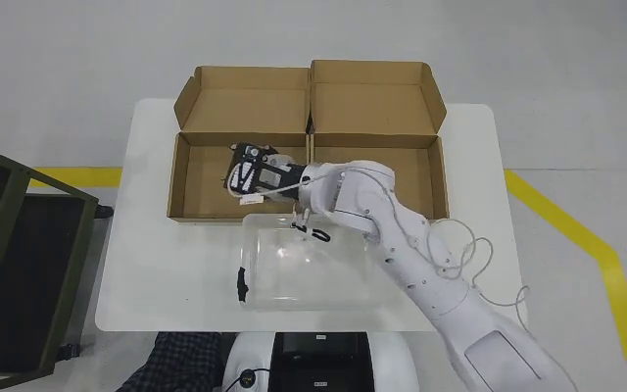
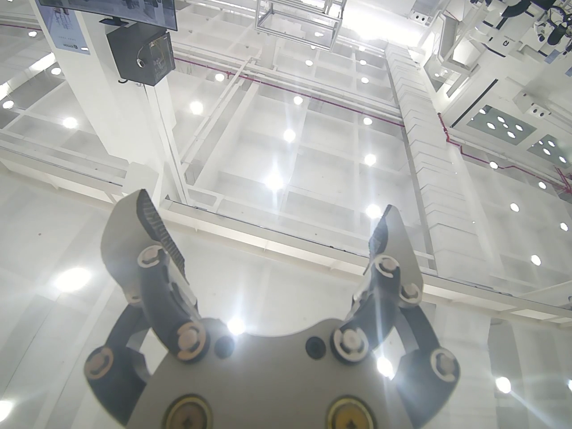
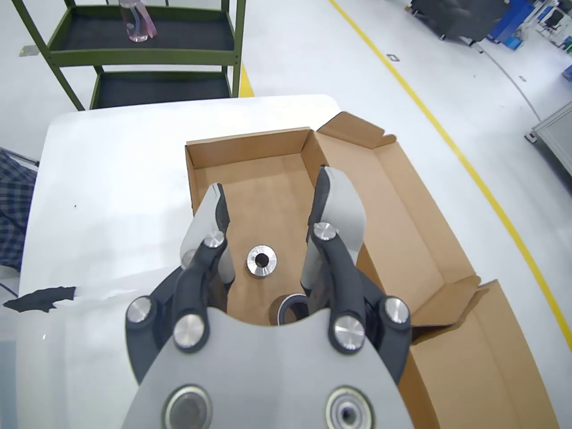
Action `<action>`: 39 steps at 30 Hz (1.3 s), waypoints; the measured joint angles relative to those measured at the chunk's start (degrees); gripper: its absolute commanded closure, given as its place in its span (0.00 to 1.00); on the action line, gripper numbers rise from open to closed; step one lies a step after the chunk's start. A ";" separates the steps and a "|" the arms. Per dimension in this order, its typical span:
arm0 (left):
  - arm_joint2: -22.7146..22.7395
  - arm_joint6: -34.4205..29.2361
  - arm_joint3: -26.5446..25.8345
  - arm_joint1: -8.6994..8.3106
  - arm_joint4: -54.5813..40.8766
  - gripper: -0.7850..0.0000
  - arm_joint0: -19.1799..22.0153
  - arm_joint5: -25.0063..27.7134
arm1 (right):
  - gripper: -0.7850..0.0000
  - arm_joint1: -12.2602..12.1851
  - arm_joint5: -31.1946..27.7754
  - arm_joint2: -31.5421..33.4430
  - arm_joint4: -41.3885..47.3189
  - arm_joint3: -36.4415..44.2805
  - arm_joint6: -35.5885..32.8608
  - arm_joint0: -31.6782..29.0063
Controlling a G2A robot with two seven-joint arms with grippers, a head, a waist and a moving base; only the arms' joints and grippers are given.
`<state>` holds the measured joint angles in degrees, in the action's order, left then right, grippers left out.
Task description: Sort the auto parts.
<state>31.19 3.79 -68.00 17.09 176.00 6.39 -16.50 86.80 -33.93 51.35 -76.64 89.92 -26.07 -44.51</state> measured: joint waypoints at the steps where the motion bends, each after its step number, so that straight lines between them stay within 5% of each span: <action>1: 0.00 0.00 0.00 0.00 0.00 0.00 0.00 0.00 | 0.32 -0.35 0.00 1.01 -0.53 1.45 0.18 -1.20; 8: 0.00 0.00 0.00 0.00 0.00 0.00 0.00 0.00 | 0.22 -2.71 0.75 8.78 -4.03 11.42 1.50 -10.47; 11: 0.00 0.00 0.00 0.00 0.00 0.00 0.00 0.00 | 0.00 -3.56 0.07 11.49 -5.46 14.76 2.11 -14.05; 39: 0.00 0.00 0.00 0.00 0.00 0.00 0.00 0.00 | 0.00 -8.97 0.81 35.55 -12.91 26.31 22.27 -40.37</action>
<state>31.19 3.79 -68.00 17.09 176.00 6.39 -16.50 77.83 -33.12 86.90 -89.55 116.23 -3.80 -84.88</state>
